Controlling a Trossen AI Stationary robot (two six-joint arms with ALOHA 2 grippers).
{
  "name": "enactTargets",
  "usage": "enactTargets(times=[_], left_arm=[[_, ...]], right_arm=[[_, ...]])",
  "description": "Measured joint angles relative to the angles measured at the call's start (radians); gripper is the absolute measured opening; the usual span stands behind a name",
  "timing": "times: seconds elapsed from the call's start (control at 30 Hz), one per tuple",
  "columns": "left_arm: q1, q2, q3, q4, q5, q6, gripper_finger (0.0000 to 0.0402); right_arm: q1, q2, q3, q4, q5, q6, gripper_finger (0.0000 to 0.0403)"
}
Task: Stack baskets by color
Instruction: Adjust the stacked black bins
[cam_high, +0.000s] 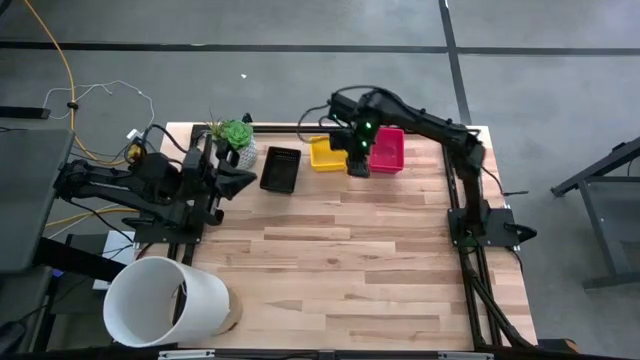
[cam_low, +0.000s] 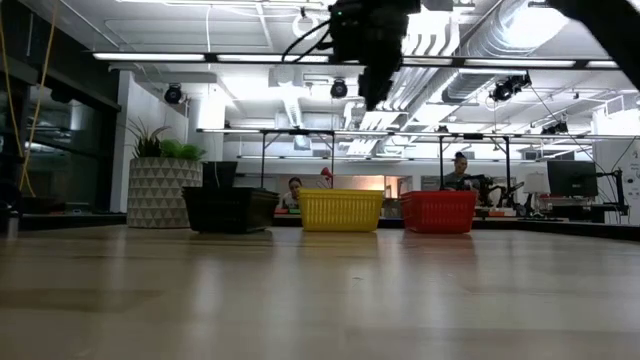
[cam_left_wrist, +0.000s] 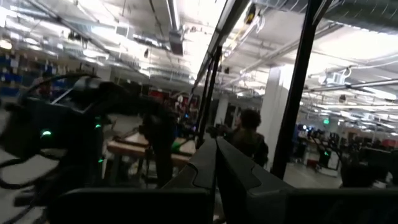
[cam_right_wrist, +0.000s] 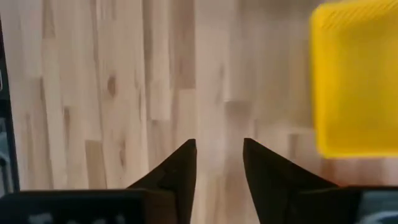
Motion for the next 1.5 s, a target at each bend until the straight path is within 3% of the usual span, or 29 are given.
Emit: enactTargets(times=[0.23, 0.4, 0.57, 0.77, 0.87, 1.0, 1.3, 1.5], left_arm=[[0.000, 0.000, 0.000, -0.060, -0.001, -0.011, 0.0000], [0.000, 0.000, 0.000, -0.095, -0.002, -0.004, 0.0000], [0.000, 0.000, 0.000, -0.098, 0.006, 0.036, 0.0000], [0.000, 0.000, 0.000, -0.125, 0.009, 0.042, 0.0000], [0.000, 0.000, 0.000, -0.143, 0.009, 0.042, 0.0000], [0.003, 0.000, 0.000, -0.147, 0.008, 0.043, 0.0000], [0.034, 0.000, 0.000, -0.242, 0.006, -0.020, 0.0000], [0.042, 0.005, 0.000, -0.247, -0.041, -0.071, 0.0000]], right_arm=[[0.060, -0.298, -0.542, 0.300, -0.004, 0.109, 0.0088], [0.122, -0.562, -0.945, 0.581, -0.004, 0.347, 0.0072], [0.207, -0.828, -1.237, 0.860, 0.010, 0.624, 0.0049], [0.301, -1.091, -1.485, 1.329, 0.197, 0.844, 0.0004], [0.324, -1.171, -1.565, 1.535, 0.284, 0.877, 0.0009], [0.325, -1.225, -1.595, 1.699, 0.308, 0.878, 0.0011], [0.325, -1.259, -1.442, 1.724, 0.305, 0.589, 0.0002], [0.325, -1.260, -1.402, 1.719, 0.260, 0.530, 0.0001]])
